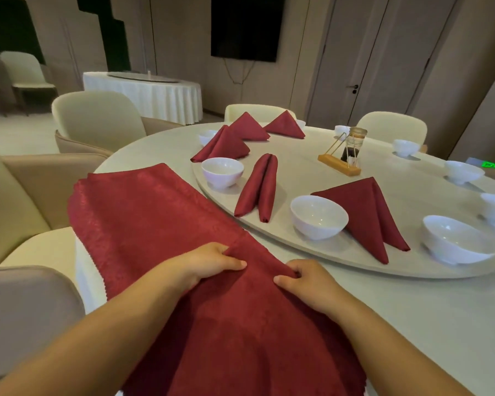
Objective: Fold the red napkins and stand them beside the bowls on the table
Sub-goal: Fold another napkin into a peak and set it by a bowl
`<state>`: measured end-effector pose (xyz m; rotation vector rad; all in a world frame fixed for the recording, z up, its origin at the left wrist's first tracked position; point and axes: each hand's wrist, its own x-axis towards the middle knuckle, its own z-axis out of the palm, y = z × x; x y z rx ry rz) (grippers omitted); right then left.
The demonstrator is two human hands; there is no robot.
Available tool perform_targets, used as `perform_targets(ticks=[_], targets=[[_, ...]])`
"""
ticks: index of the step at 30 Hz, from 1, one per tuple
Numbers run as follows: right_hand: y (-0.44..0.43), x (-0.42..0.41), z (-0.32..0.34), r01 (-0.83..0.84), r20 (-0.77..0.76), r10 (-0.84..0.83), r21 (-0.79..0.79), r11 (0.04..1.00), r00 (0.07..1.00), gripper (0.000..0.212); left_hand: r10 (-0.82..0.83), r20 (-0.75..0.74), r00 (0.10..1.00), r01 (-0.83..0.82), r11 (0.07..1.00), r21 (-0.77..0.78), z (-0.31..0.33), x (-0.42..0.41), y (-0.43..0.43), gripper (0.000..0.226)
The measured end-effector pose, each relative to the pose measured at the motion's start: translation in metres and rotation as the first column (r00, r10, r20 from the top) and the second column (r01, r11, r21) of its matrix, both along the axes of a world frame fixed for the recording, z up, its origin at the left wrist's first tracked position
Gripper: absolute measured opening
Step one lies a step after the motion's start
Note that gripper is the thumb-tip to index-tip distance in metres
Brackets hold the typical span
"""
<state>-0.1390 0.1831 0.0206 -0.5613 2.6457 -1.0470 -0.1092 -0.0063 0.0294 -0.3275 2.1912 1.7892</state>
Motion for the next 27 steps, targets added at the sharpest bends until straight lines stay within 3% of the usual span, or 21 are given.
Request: perform_targets(ticks=[6,9,13,17,23,27], targets=[[-0.012,-0.029,-0.013,0.061,-0.156,-0.031,0.193,0.979,0.987,0.031,0.023,0.022,1.000,-0.022,0.999,-0.044,-0.010,-0.038,-0.003,0.013],[-0.014,-0.041,-0.014,0.052,-0.163,-0.016,0.224,0.973,0.987,0.023,0.030,-0.031,0.999,-0.035,0.985,-0.171,-0.010,-0.054,-0.006,0.012],[-0.007,-0.048,-0.017,0.062,-0.099,-0.045,0.172,0.983,0.994,0.020,-0.008,-0.055,0.998,-0.008,0.958,-0.288,-0.008,-0.060,-0.011,0.023],[0.018,-0.044,-0.011,0.054,-0.018,-0.053,0.122,0.991,0.998,0.007,-0.107,-0.022,0.994,0.090,0.917,-0.388,-0.001,-0.045,-0.023,0.006],[0.073,-0.023,0.003,0.067,0.152,-0.079,0.083,0.994,0.985,0.015,-0.161,-0.045,0.986,0.131,0.910,-0.393,0.001,0.024,-0.057,0.025],[0.091,-0.011,0.007,0.051,0.231,-0.075,0.109,0.993,0.970,0.014,-0.147,-0.054,0.988,0.102,0.866,-0.490,-0.002,0.060,-0.074,0.033]])
